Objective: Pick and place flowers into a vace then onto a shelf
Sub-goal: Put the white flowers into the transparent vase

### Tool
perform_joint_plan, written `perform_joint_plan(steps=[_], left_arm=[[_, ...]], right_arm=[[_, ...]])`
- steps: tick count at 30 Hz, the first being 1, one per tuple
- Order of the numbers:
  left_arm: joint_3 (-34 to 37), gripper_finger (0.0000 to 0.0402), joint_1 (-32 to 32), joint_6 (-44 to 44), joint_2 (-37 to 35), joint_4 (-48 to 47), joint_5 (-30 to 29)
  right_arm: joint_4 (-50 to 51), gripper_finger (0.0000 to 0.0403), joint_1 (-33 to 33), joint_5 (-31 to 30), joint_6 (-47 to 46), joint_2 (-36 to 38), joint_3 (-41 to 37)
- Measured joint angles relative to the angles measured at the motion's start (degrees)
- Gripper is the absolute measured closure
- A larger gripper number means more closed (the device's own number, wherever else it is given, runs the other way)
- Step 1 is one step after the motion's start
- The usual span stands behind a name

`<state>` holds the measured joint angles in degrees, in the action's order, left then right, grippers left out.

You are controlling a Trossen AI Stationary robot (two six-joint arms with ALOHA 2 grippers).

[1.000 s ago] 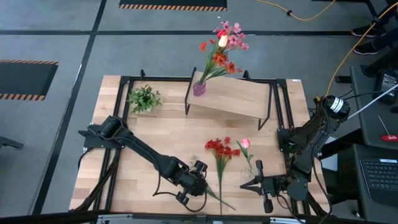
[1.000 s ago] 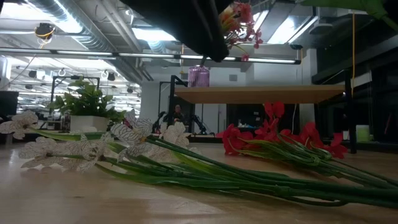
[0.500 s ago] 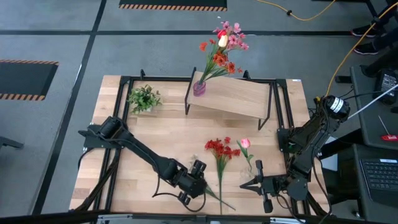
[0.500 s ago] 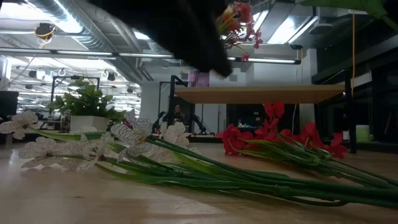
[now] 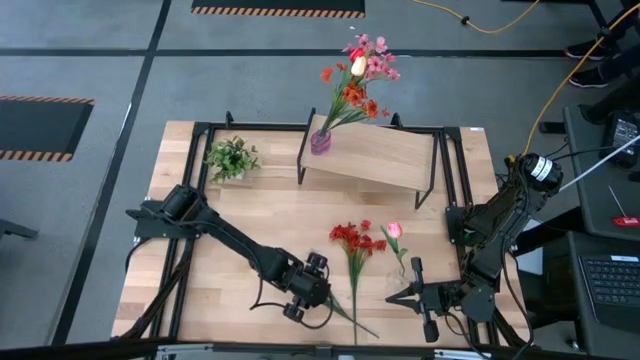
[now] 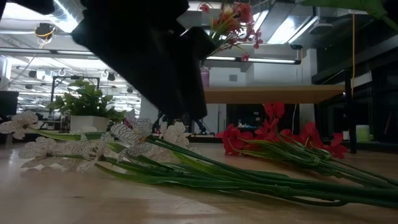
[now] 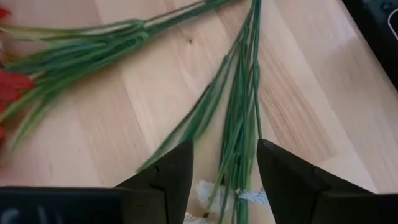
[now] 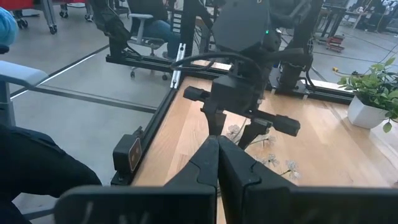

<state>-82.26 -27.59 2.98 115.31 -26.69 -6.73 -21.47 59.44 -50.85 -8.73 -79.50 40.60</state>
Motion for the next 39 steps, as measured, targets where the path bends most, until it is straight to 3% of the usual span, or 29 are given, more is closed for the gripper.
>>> perform_joint_plan(steps=[20,33,39], left_arm=[[9.08,0.0231,1.11,9.67,-0.3,1.55,2.04],[7.71,0.0231,1.6,6.45,-0.99,-6.26,1.69],[6.6,0.0231,1.36,4.77,-3.91,-8.09,-1.74]], right_arm=[[0.0,0.0398,0.0,-0.02,0.24,0.0,0.0],[0.04,0.0398,0.0,-0.02,0.22,0.0,0.0],[0.32,0.0398,0.0,-0.02,0.01,0.04,-0.02]])
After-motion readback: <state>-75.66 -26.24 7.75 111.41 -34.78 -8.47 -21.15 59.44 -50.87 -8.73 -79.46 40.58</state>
